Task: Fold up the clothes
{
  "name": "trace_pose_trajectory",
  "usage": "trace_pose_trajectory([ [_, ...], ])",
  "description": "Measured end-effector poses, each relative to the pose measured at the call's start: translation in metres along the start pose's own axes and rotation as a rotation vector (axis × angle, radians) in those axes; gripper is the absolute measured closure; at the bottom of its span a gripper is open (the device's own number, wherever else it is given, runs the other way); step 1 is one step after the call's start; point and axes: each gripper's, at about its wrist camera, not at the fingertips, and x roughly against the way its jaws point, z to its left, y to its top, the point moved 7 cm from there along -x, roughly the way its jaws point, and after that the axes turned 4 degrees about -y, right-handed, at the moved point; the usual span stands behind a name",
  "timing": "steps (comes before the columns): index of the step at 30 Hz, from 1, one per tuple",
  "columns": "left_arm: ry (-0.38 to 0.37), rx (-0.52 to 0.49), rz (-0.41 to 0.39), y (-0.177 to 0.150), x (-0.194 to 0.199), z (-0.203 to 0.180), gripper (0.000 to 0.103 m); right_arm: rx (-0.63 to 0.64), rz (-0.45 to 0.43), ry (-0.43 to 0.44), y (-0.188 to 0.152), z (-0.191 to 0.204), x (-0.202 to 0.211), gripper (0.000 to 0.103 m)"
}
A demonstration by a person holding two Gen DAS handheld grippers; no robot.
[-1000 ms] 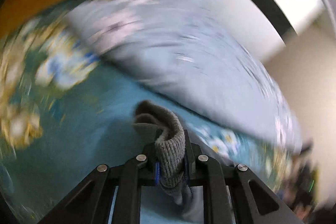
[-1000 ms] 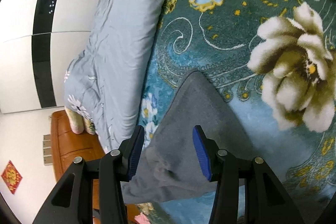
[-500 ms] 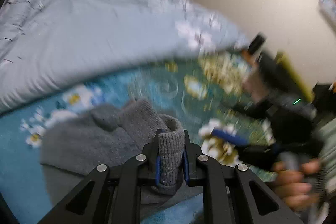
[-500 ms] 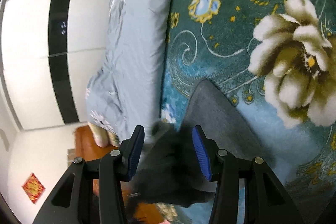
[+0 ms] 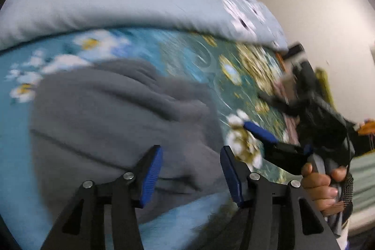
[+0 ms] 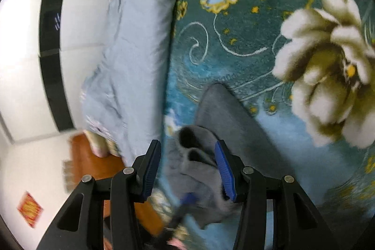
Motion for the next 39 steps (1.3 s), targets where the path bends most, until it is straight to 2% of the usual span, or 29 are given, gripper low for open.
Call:
trace_pose_trajectory([
  [1,0.014,0.016,-0.023,0.003,0.011,0.009,0.048,0.041,0.017,-0.031,-0.002,0.003,-0.004,0.054],
  [3,0.093,0.045,-0.062,0.006,0.03,0.036,0.047,0.124,0.048,-0.09,-0.007,0.01,-0.012,0.054],
  [6,0.172,0.11,-0.112,0.005,0.05,0.076,0.047,0.249,0.099,-0.19,-0.017,0.019,-0.027,0.054],
  [10,0.23,0.201,-0.085,-0.008,0.056,0.121,0.047,0.305,0.175,-0.32,-0.026,0.01,-0.046,0.054],
  [11,0.226,0.207,-0.073,-0.014,0.054,0.126,0.047,0.302,0.201,-0.338,-0.028,0.005,-0.05,0.052],
  [12,0.222,0.213,-0.06,-0.02,0.052,0.13,0.047,0.297,0.231,-0.348,-0.031,0.001,-0.053,0.043],
  [14,0.22,0.208,-0.045,-0.029,0.048,0.132,0.046,0.295,0.294,-0.363,-0.037,-0.004,-0.061,0.032],
  [16,0.211,0.208,-0.033,-0.035,0.043,0.133,0.046,0.303,0.345,-0.378,-0.043,-0.007,-0.067,0.031],
  [22,0.164,0.242,-0.023,-0.049,0.038,0.14,0.04,0.35,0.415,-0.493,-0.054,-0.019,-0.081,0.028],
  [28,0.138,0.282,-0.015,-0.063,0.038,0.152,0.036,0.446,0.439,-0.472,-0.07,-0.01,-0.088,0.028],
  [31,0.141,0.296,-0.015,-0.065,0.039,0.154,0.036,0.518,0.392,-0.389,-0.078,0.009,-0.081,0.038],
  [33,0.146,0.298,-0.012,-0.066,0.039,0.154,0.036,0.559,0.361,-0.345,-0.082,0.022,-0.076,0.066],
  [34,0.149,0.3,-0.01,-0.067,0.039,0.155,0.035,0.578,0.349,-0.344,-0.083,0.026,-0.075,0.072],
  [35,0.152,0.299,-0.007,-0.067,0.038,0.154,0.036,0.605,0.343,-0.367,-0.086,0.027,-0.076,0.083],
  [38,0.161,0.296,-0.001,-0.069,0.037,0.151,0.037,0.665,0.315,-0.477,-0.088,0.024,-0.08,0.089],
  [39,0.163,0.294,0.001,-0.069,0.037,0.149,0.037,0.678,0.304,-0.484,-0.089,0.026,-0.08,0.09],
])
